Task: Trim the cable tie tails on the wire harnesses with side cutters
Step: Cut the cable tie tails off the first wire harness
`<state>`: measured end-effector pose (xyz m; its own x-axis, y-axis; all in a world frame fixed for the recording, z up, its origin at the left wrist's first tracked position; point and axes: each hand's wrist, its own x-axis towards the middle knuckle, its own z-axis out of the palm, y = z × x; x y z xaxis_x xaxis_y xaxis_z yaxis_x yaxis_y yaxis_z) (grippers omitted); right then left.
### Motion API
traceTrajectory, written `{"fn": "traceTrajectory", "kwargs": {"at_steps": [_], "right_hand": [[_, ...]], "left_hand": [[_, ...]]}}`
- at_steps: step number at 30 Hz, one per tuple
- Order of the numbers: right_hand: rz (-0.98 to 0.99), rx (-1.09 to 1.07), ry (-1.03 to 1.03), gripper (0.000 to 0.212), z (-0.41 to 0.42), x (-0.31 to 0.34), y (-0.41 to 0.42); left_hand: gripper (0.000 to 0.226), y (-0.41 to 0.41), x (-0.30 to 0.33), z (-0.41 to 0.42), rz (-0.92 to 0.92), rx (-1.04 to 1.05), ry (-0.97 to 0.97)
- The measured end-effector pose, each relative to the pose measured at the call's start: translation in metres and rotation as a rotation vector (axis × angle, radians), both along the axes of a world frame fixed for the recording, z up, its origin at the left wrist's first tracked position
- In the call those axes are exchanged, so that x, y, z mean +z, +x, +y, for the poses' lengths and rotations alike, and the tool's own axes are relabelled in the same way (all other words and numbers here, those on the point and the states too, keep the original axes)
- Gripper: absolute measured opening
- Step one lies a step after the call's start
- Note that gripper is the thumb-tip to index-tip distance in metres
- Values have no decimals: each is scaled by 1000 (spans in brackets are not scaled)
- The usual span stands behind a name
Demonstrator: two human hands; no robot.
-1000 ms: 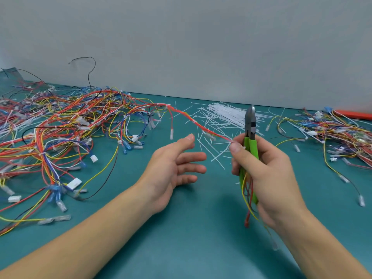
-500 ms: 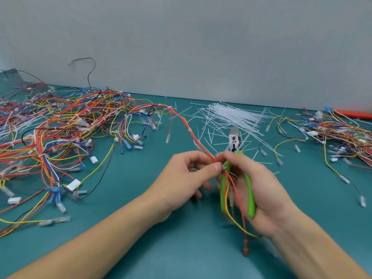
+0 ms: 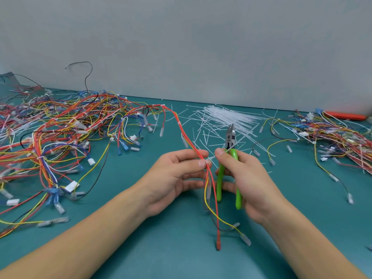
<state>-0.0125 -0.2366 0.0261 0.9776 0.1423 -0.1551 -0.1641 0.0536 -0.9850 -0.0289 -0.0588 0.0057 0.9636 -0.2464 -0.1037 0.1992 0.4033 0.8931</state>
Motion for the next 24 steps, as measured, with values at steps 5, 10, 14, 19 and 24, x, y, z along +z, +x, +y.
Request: {"fn": "traceTrajectory", "kwargs": {"at_steps": [5,10,14,19,24], "right_hand": [[-96,-8,-146,27,1,-1,6],[-57,71,-157,27,-1,1,5],[-17,162,-211,26,-1,1,2],[-320,138,-578,26,-3,-7,-3],[-481,95,-693,23,-4,-11,-6]], "left_hand": [[19,6,2,6,43,118,8],[21,13,5,14,42,266,8],[36,14,8,17,-18,336,-32],[40,12,10,16,-100,397,46],[21,10,8,13,-158,428,162]]}}
